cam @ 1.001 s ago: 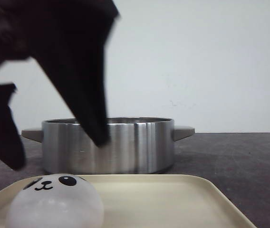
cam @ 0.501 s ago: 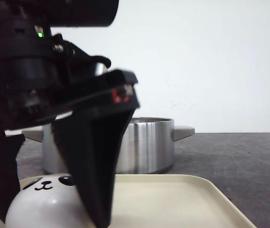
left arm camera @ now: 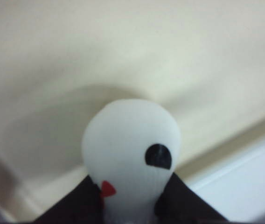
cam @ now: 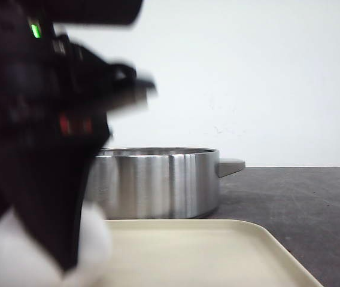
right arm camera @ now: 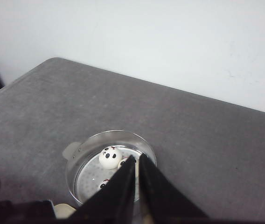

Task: Steam buns
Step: 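Grasp the last bun with the left gripper and lift it over the pot, then lower the bun into the pot and open the left gripper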

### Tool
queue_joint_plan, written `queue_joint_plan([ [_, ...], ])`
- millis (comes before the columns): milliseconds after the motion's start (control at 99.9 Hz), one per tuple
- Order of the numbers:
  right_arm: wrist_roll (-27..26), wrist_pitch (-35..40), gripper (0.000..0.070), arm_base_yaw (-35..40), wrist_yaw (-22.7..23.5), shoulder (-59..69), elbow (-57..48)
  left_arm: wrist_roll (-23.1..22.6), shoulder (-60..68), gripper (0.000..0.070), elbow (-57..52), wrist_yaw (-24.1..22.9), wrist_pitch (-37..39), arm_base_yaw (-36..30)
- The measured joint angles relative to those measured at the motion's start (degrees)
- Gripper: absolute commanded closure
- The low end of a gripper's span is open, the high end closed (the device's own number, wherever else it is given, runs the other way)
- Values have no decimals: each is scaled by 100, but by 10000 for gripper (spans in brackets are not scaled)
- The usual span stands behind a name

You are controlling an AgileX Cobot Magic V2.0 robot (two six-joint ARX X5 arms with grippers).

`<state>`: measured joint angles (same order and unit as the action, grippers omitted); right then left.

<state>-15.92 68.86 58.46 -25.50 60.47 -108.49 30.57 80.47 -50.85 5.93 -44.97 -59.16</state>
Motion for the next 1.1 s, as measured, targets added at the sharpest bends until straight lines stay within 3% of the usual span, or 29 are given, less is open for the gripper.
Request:
queue_joint_plan([
  [180,-2,15,695,0,-2,0,0,-258,-997,691,-981,-31,-170,-26],
  [270,-2,15,695,0,-2,4,0,-487,-1130,691,-1611,-282,-407,81],
  [401,-2,15,695,0,-2,28,0,-1051,-861,691,-2494,-734,-890,494],
  [521,-2,15,695,0,-2,44,0,-1593,-411,691,-3073,-826,-1067,1027],
  [831,0,127,695,0,-2,42,0,-2509,1139,691,-3340,-905,-1067,2197],
  [1102,0,175,695,0,-4,42,0,-2614,2256,688,-3340,-916,-745,2726],
])
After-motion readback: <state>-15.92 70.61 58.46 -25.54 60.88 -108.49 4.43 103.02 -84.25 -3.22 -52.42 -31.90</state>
